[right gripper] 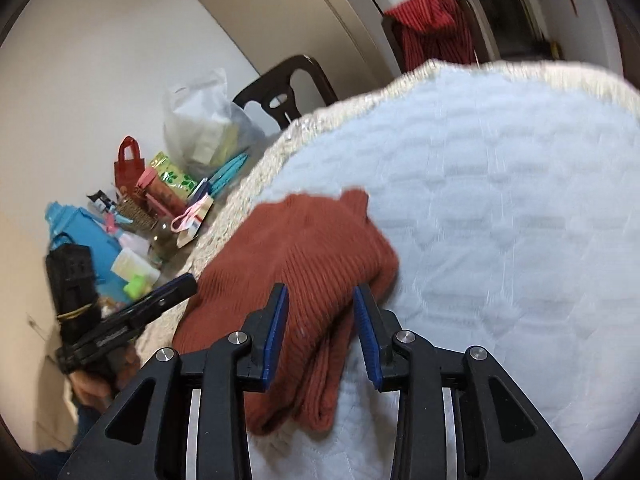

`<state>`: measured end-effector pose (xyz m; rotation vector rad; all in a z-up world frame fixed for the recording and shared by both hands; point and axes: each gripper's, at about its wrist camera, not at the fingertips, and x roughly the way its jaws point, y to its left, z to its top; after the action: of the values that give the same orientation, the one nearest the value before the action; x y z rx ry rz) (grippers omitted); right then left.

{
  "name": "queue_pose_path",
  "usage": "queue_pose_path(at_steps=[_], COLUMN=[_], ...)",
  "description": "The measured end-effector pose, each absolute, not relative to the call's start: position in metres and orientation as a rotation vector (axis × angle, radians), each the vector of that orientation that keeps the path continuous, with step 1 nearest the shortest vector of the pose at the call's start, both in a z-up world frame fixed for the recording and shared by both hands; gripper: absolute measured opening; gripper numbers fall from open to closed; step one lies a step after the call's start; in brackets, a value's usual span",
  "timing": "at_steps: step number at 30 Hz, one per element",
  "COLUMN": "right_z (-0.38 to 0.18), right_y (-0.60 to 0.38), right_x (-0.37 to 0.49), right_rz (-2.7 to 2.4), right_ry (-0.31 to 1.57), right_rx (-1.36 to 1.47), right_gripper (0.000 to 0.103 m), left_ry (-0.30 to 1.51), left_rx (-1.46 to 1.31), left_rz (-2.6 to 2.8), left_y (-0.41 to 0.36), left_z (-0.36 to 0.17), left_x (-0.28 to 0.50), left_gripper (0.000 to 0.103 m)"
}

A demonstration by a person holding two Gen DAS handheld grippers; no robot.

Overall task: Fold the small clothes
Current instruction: 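Lay the sweater bundle down and open both tools, pulling back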

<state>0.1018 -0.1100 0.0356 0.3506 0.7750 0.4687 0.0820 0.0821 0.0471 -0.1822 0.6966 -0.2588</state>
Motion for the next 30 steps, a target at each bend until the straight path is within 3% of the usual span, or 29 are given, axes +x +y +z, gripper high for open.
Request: queue_pose_path(at_steps=[5, 16, 22, 30], right_z=[0.013, 0.044, 0.015, 0.023], right_y=[-0.09, -0.074, -0.055, -0.062], right_x=[0.134, 0.07, 0.06, 0.052], right_rz=[0.421, 0.489, 0.479, 0.468], right_ry=[0.852, 0.767, 0.813, 0.801], right_rx=[0.249, 0.103, -0.012, 0.01], right_gripper=[0.024, 0.024, 0.02, 0.019], left_ry=[0.745, 0.709, 0.722, 0.739], left_rx=[-0.126, -0.117, -0.102, -0.082], left_rz=[-0.246, -0.223, -0.184, -0.131], left_y=[0.071, 0.071, 0.062, 0.057], left_z=[0.026, 0.042, 0.029, 0.035], left_x=[0.097, 0.04, 0.037, 0.028], left_gripper=[0.044, 0.042, 0.042, 0.042])
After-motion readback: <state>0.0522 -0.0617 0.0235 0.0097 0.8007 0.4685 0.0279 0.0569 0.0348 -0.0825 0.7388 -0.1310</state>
